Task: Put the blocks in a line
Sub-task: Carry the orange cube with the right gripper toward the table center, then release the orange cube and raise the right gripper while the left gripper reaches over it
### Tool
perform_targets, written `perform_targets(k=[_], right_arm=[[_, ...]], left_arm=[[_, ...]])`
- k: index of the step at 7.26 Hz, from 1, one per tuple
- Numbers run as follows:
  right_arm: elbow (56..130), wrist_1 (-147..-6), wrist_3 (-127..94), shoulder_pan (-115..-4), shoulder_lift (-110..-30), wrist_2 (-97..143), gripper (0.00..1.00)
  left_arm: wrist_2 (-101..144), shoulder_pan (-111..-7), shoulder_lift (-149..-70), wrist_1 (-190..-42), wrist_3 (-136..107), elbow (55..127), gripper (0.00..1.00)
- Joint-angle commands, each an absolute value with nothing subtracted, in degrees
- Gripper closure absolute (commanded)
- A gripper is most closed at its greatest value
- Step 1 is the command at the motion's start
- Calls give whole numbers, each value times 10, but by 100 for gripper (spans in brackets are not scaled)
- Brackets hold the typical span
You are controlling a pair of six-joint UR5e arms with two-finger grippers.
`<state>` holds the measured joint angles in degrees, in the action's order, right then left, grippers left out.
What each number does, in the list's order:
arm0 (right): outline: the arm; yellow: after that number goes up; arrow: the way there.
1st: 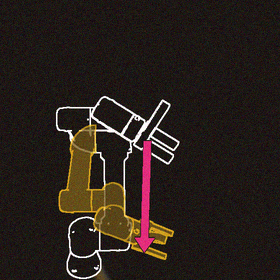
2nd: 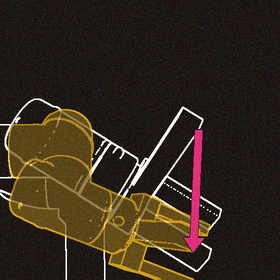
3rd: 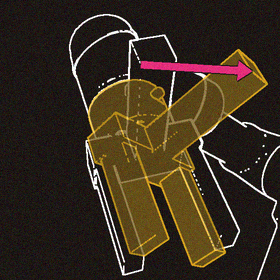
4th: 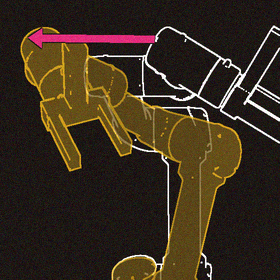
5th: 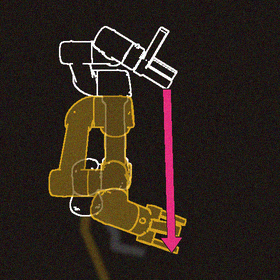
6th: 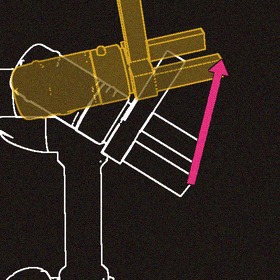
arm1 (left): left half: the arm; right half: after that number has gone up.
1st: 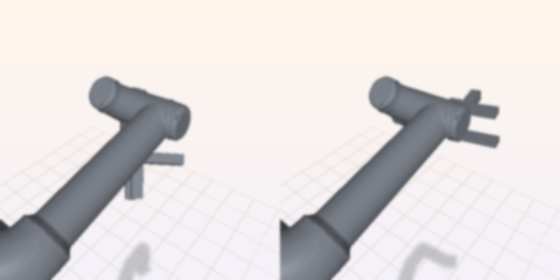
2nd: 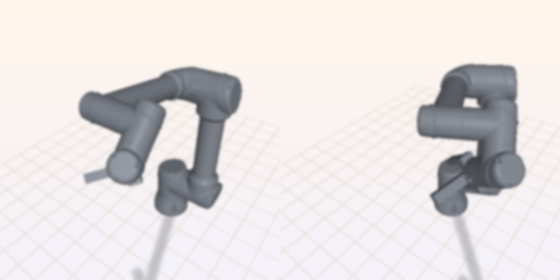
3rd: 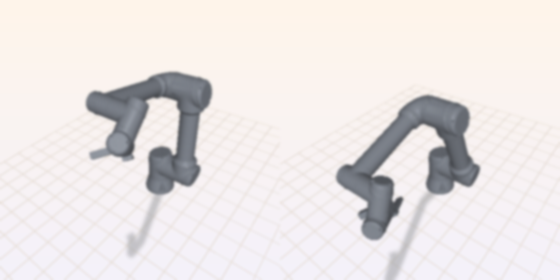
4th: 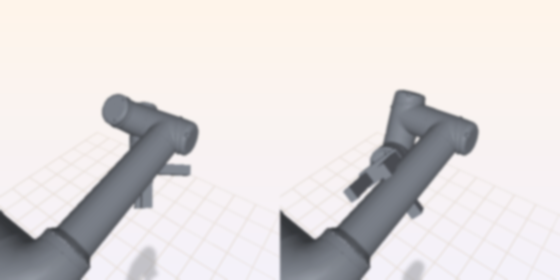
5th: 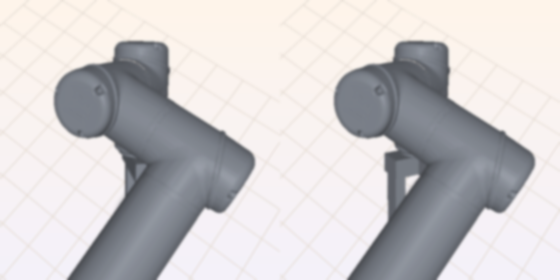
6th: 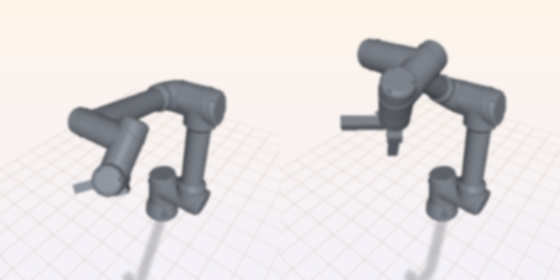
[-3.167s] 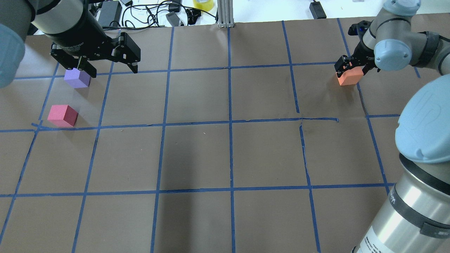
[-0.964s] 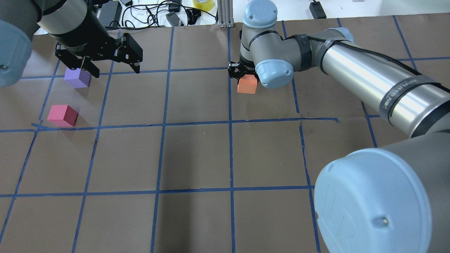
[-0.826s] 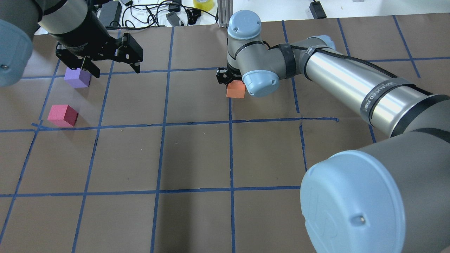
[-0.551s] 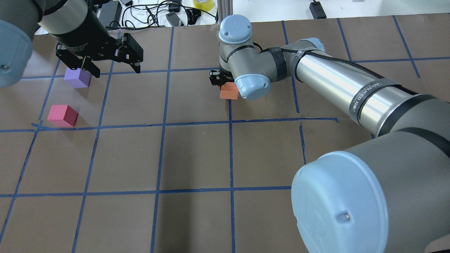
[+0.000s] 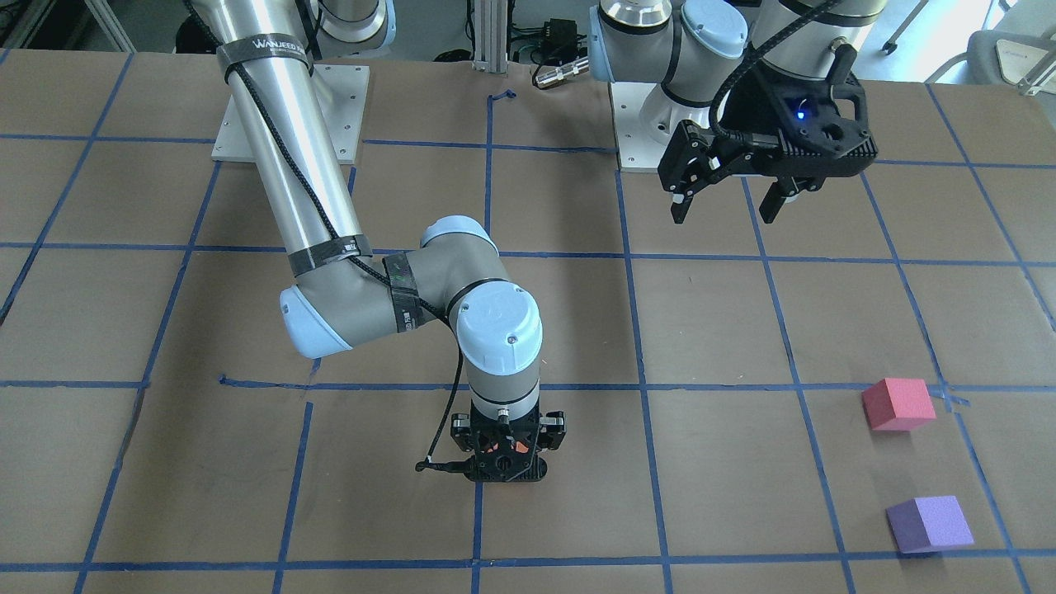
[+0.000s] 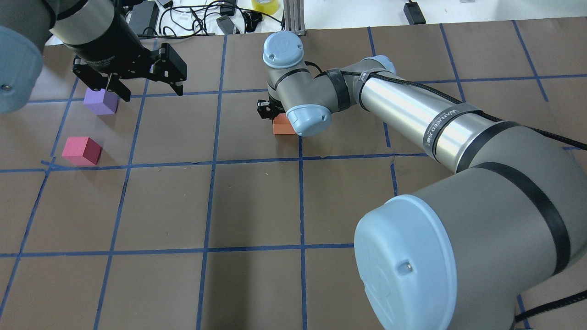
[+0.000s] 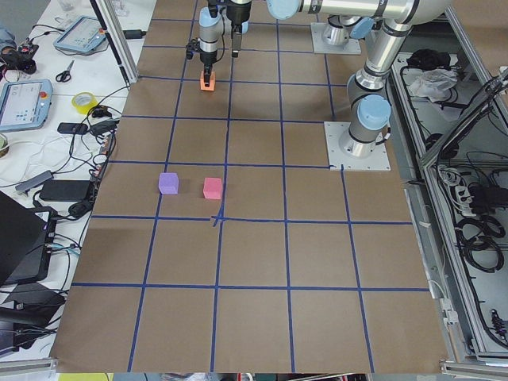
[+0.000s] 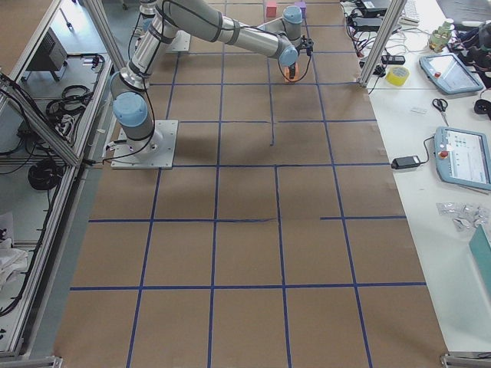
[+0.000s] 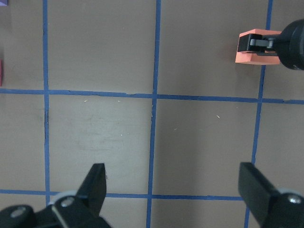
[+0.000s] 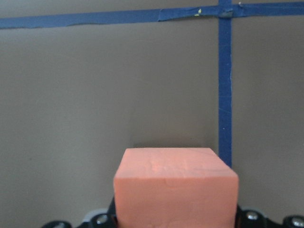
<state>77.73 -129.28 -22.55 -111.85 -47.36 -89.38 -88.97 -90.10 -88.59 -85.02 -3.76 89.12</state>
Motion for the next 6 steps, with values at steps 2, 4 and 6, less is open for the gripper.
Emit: perform_targets(k=[2, 4, 6], right_arm=[[776, -1293, -231, -1118, -475, -894, 0], [775, -1274, -231, -1114, -501, -894, 0], [777, -1204, -220, -1080, -568, -893, 0]], left_arm=[[-890, -901, -886, -850, -37, 891, 0], [-893, -901, -886, -850, -37, 891, 0], [-892, -900, -888, -849, -34, 891, 0]])
